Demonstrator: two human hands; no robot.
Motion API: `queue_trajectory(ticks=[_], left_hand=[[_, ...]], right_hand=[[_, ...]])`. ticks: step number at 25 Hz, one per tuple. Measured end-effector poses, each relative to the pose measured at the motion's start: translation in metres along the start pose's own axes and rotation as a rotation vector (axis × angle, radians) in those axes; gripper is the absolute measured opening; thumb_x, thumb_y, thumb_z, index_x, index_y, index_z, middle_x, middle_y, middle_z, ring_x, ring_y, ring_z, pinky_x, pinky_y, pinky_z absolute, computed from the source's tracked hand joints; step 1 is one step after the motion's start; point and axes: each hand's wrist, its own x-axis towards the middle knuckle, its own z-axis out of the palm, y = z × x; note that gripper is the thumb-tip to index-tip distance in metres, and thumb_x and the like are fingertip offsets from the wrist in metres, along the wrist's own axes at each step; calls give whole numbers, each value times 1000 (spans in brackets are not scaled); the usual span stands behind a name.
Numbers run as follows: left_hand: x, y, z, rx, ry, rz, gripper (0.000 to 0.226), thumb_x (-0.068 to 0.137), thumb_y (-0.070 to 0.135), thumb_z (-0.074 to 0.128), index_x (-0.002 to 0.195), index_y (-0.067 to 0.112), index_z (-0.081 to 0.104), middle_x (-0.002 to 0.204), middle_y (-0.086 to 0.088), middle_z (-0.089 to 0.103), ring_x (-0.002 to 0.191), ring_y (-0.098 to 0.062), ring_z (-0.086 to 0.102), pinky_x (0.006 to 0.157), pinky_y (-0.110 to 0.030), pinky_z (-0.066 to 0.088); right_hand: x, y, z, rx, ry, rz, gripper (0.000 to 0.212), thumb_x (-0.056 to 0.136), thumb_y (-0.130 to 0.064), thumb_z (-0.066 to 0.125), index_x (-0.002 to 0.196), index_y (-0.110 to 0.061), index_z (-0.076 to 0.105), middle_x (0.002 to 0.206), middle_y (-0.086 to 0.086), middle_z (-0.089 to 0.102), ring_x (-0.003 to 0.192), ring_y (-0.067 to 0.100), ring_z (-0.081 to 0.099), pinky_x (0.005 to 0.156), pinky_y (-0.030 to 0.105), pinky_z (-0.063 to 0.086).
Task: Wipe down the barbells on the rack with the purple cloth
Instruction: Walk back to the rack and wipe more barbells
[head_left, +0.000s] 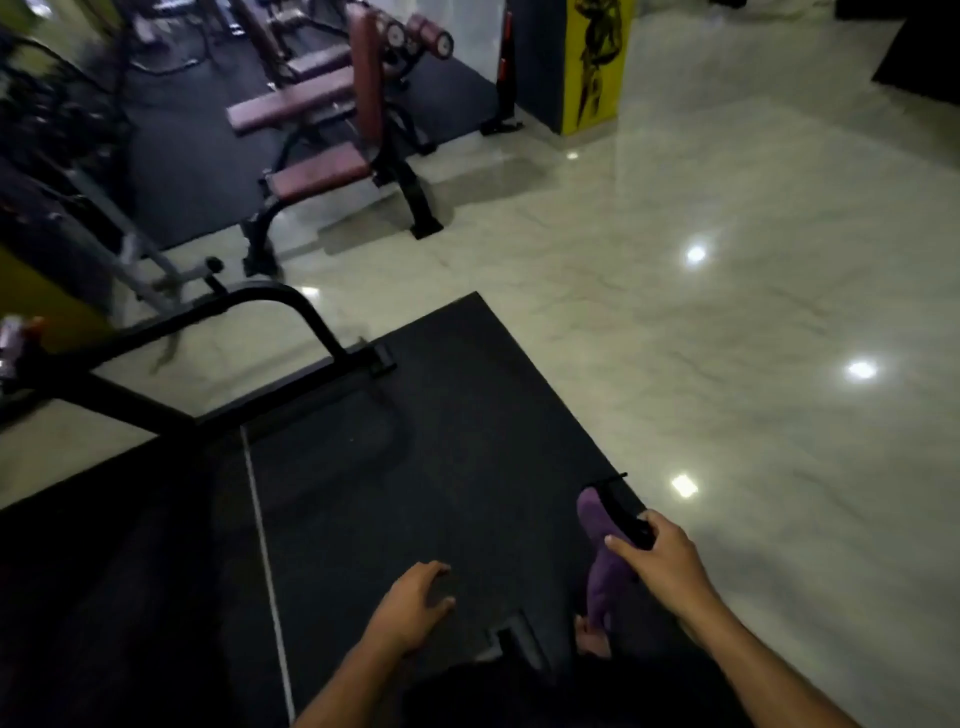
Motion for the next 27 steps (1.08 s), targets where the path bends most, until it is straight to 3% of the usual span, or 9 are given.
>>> queue_trajectory(ticks=[3,8,11,14,17,19,21,24,27], left_hand=[[29,6,-42,-72,157,-4,50,94,41,63,140,30,48,136,12,50,125,-7,49,108,-26,41],[68,-21,-91,-370,328,-139,56,91,45,66,142,38,44,136,16,48,125,-5,49,98,-23,44],[103,-47,-118,-665,299,-144,80,79,55,76,146,47,33,141,16,45,123,-3,52,93,-18,47],[126,-56,-164,-842,319,-49,107,66,55,87,152,44,24,143,18,43,127,-3,53,99,-18,47],[144,-68,-227,-1010,456,6,79,77,26,87,143,31,44,132,11,62,120,-9,61,96,-21,49],[153,-89,-275,-1013,645,-46,46,81,13,82,121,26,64,116,7,70,111,-19,66,90,-21,51],[155,-118,-321,-970,760,-81,35,84,5,76,109,29,71,107,3,71,103,-22,68,88,-28,54],[160,-158,-390,-778,831,-32,19,96,14,65,111,25,69,104,4,71,99,-12,68,85,-35,55],[170,-195,-454,-556,862,-93,19,99,44,57,111,30,64,99,13,70,92,-3,66,79,-36,54]], right_hand=[[73,-70,15,68,-99,-22,24,81,-22,83,90,-14,63,84,10,71,75,25,70,63,47,61],[150,-190,78,270,-265,36,29,90,-15,75,111,-5,60,114,18,67,94,27,68,61,36,60],[180,-259,137,355,-391,73,31,92,-18,73,118,-15,57,120,8,64,105,26,66,69,39,62],[198,-330,198,422,-514,150,35,95,-21,68,127,-12,61,118,14,68,106,29,68,71,41,63],[209,-411,260,402,-630,131,33,96,-23,67,126,-12,60,116,15,69,104,28,70,72,41,63],[217,-457,295,374,-639,43,38,94,-23,70,128,-16,52,118,15,65,102,28,70,69,40,63],[230,-490,325,347,-619,-95,44,92,-19,71,127,-26,45,120,13,59,103,27,69,68,42,63],[257,-529,368,269,-699,-243,28,94,-13,69,118,-21,58,122,17,58,102,28,70,72,39,63],[296,-562,418,43,-909,-394,32,86,-4,77,113,-16,65,123,12,63,108,25,71,86,30,59]])
